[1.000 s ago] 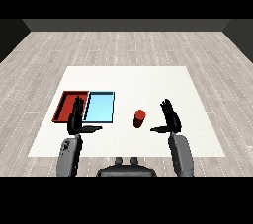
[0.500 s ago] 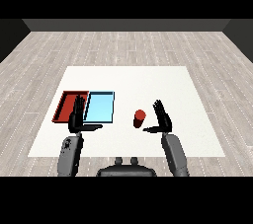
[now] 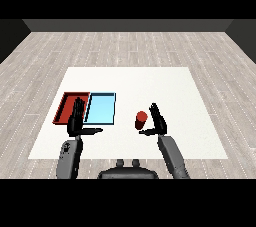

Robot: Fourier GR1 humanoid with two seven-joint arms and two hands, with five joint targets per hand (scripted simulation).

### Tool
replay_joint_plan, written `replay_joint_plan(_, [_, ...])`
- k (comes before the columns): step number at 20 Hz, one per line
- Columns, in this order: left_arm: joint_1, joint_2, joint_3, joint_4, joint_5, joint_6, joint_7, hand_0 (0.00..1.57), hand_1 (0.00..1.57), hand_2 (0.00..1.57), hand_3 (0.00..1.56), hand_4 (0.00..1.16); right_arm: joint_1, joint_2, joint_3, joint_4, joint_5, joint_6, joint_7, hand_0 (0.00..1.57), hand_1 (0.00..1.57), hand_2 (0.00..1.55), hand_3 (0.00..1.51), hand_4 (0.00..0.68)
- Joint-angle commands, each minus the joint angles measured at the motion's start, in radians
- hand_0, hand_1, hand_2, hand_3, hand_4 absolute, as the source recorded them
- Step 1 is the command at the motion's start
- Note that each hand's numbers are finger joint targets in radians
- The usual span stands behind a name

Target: Pick the red can and put it in the red box

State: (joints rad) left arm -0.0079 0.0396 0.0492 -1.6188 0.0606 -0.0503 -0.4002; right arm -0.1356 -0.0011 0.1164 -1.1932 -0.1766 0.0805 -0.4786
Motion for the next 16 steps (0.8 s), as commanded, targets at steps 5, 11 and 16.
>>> replay_joint_plan(5, [0.013,0.017,0.027,0.028,0.042,-0.043,-0.028,0.0,0.0,0.0,0.0,0.0,-0.064,0.001,-0.004,0.088,-0.04,-0.02,-0.008,0.0,0.0,0.0,0.0,0.0])
replay_joint_plan(11, [-0.088,-0.006,0.006,0.065,0.003,0.016,0.024,0.0,0.0,0.0,0.0,0.0,-0.026,0.001,0.021,0.085,-0.057,-0.016,-0.043,0.0,0.0,0.0,0.0,0.0])
replay_joint_plan(16, [-0.058,0.008,0.022,0.069,0.011,-0.003,-0.001,0.0,0.0,0.0,0.0,0.0,-0.145,0.001,0.144,0.18,-0.132,-0.12,-0.051,0.0,0.0,0.0,0.0,0.0])
